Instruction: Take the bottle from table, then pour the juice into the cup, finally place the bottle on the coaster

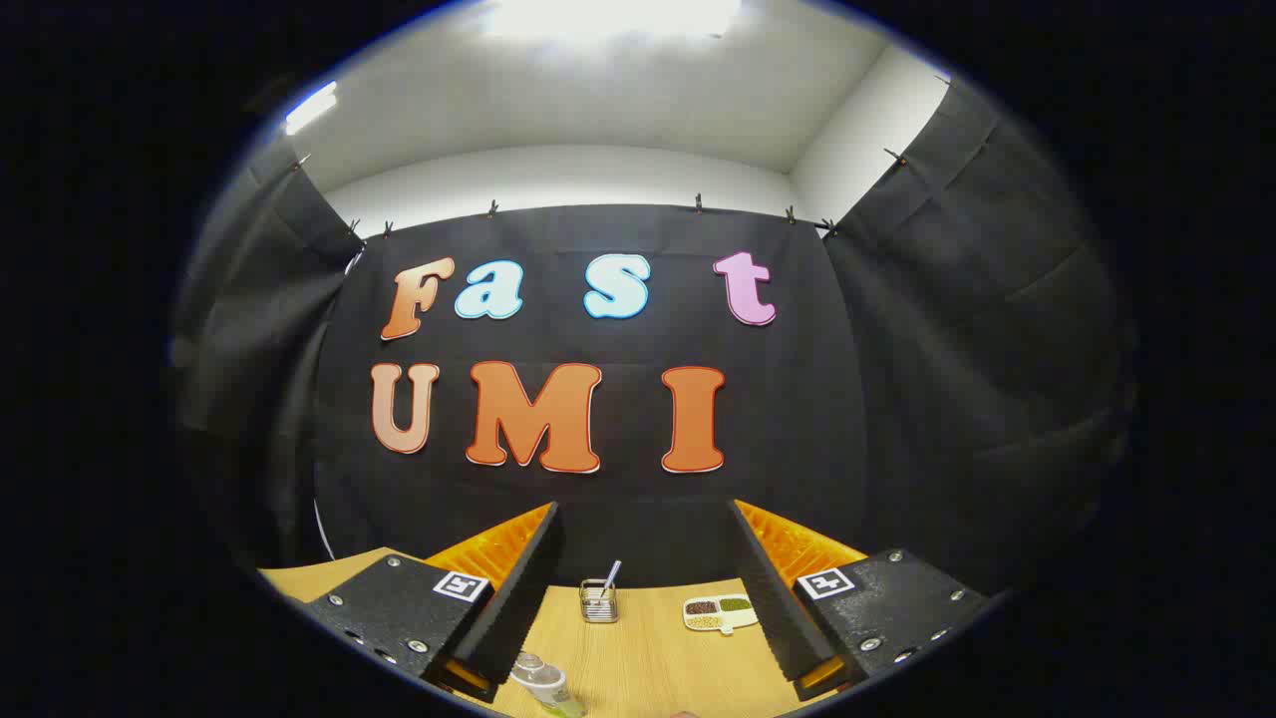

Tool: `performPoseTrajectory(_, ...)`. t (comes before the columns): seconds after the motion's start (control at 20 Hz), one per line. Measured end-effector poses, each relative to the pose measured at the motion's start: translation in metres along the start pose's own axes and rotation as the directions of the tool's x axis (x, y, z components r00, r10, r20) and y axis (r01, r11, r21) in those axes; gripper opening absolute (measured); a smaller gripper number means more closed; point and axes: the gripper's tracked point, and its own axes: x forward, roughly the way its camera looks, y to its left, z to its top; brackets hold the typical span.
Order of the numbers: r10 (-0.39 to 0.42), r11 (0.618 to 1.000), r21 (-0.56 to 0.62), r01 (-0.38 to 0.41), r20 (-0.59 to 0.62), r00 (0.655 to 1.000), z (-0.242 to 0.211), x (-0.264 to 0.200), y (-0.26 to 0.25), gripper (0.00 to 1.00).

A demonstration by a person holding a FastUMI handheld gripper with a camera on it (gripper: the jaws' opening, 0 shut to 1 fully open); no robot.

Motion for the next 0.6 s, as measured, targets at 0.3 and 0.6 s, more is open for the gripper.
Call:
performPoseTrajectory(0.3,0.015,0.999,0.032,-0.014,-0.042,0.999,-0.008,0.004,0.000,0.97)
performPoseTrajectory(0.6,0.028,0.999,0.029,-0.026,-0.052,0.998,-0.009,0.003,0.004,0.97)
